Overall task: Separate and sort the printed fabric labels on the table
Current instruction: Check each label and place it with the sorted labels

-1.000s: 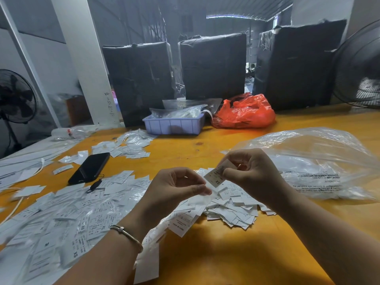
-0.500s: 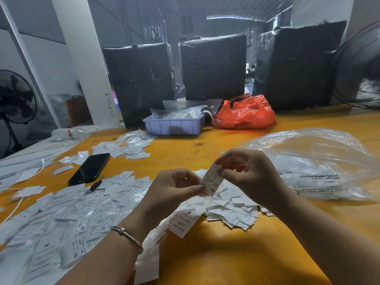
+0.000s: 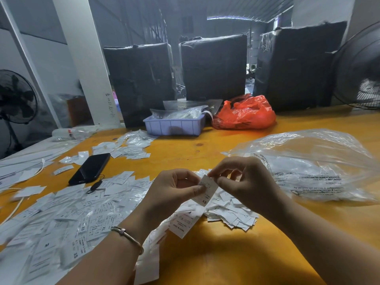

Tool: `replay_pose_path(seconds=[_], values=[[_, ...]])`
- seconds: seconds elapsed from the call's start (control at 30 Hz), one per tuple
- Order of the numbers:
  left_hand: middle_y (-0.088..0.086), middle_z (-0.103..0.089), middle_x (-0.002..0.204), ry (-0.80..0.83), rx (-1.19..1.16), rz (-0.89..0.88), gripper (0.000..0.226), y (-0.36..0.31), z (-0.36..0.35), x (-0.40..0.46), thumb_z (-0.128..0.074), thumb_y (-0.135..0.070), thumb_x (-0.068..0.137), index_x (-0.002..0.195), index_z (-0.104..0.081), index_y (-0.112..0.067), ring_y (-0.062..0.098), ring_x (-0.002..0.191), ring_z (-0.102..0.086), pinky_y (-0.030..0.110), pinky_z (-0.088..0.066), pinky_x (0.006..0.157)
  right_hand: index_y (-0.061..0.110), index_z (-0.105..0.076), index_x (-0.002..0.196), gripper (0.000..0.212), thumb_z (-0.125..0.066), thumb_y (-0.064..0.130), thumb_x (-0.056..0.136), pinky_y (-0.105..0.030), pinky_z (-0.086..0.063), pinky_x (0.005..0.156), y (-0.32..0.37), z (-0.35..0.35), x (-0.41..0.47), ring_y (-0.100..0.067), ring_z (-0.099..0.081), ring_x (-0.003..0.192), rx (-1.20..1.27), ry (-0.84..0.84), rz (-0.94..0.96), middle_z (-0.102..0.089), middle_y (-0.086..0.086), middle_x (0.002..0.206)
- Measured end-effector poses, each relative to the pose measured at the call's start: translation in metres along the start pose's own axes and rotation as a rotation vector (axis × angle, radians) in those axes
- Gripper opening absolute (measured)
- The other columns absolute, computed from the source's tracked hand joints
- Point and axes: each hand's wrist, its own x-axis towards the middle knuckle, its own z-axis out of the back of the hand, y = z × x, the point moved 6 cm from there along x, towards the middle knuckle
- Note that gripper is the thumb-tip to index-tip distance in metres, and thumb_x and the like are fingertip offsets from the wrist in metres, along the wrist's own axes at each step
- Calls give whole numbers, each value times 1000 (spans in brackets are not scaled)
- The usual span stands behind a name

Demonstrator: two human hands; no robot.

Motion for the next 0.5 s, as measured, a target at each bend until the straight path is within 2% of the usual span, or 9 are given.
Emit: replay_pose_path(seconds=[0.1, 0.2, 0.3, 0.43, 0.5], values=[[7, -76, 81, -6, 0, -1, 5, 0, 0, 1, -74, -4, 78, 83, -71, -5, 13, 78, -73, 17, -54, 65, 11, -78, 80, 18, -65, -1, 78, -17, -44, 57, -3, -6, 0, -9, -61, 70, 54, 68, -20, -70, 3, 80], [7, -76, 83, -7, 12, -1, 13, 0, 1, 1, -75, -10, 75, 85, -71, -4, 14, 81, -73, 18, -55, 67, 16, -79, 81, 16, -67, 4, 81, -17, -45, 60, -7, -9, 1, -9, -61, 76, 105, 132, -55, -69, 3, 84], [8, -76, 83, -17, 22, 3, 10, 3, 2, 1, -75, -5, 78, 87, -71, -1, 15, 81, -73, 19, -55, 68, 20, -78, 85, 12, -70, 11, 83, -20, -43, 67, -15, -11, 3, -13, -61, 84, 160, 204, -125, -69, 3, 90], [9, -76, 83, -53, 25, 4, 9, 5, 5, 2, -72, 3, 79, 87, -71, -1, 15, 80, -73, 17, -53, 67, 30, -76, 94, 15, -70, 20, 85, -25, -46, 78, -22, -18, 0, -9, -60, 93, 224, 375, -202, -67, 7, 98], [8, -76, 83, -55, 29, 4, 9, 5, 5, 2, -72, 2, 80, 87, -71, -4, 14, 81, -73, 18, -53, 67, 34, -76, 92, 16, -70, 21, 84, -27, -48, 79, -21, -19, 0, -7, -60, 93, 227, 373, -198, -67, 8, 98]])
